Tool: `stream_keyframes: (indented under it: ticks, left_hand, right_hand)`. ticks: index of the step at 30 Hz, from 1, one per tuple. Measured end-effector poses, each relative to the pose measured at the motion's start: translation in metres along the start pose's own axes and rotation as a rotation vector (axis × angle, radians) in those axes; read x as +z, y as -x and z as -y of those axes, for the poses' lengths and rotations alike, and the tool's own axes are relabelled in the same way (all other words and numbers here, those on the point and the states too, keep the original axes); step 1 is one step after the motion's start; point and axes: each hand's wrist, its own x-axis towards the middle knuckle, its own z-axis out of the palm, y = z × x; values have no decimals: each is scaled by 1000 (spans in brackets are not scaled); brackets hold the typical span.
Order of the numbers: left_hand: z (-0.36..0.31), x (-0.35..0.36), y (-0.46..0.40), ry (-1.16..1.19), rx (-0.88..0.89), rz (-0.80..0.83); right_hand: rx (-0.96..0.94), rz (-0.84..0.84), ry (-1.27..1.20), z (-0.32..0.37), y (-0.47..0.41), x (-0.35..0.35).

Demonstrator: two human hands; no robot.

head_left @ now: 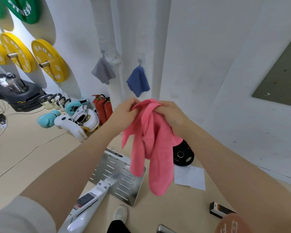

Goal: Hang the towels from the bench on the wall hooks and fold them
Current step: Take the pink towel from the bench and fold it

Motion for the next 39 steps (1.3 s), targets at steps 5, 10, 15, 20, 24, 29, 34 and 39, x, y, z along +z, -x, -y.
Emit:
stream_keyframes:
  ticks: [5, 10, 15, 20, 24, 29, 34, 39]
  left_hand:
    - [69, -13, -10, -58, -255, 139]
    - [77, -32, -47, 284, -414, -92]
    - [46, -42, -75, 368, -252, -65]
    - [41, -27, -90, -219, 12, 395]
    - [46, -32, -113, -286, 80, 311]
    - [62, -55, -142, -61, -65, 264]
    - [96, -76, -165, 25, -140, 139]
    - [117, -86, -186, -178, -331, 299]
  right_hand:
    - [85, -61, -227, 0, -26, 1]
    - [155, -163, 52, -10, -54, 4]
    - [192, -250, 496, -13, -82, 14]
    - [35, -176, 615, 2, -109, 27]
    - [10, -213, 510, 2, -127, 22]
    - [60, -283, 587, -6, -149, 8]
    - [136, -304, 566, -10, -165, 3]
    - [404, -184, 259, -16, -180, 19]
